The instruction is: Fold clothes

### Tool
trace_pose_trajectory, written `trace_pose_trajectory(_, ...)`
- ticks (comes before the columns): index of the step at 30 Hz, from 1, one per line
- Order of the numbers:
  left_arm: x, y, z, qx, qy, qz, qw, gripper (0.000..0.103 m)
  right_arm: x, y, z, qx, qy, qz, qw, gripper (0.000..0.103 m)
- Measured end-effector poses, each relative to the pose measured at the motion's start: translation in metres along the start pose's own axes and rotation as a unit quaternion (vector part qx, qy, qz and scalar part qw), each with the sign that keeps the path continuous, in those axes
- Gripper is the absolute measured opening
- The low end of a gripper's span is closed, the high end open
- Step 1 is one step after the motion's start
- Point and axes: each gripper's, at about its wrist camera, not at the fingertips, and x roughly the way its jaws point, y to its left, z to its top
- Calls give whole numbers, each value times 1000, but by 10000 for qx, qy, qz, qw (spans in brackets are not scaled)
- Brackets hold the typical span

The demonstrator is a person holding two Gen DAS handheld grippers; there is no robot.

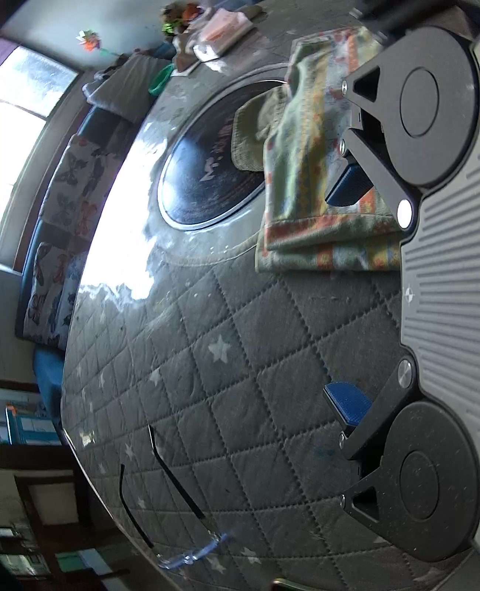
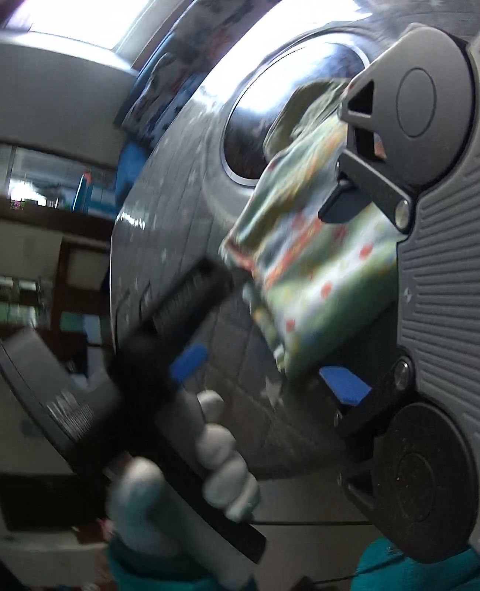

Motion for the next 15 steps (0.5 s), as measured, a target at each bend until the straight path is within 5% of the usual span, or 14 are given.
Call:
trace_pose_trajectory(8, -4, 9, 7, -399, -48, -303, 9987, 103, 22, 22, 6, -391, 134, -115, 9991, 50)
trace_pose_trajectory(15, -2, 19, 9, -1057, 75, -641, 9923, 103, 13, 7, 9, 61, -136, 33, 9999, 20)
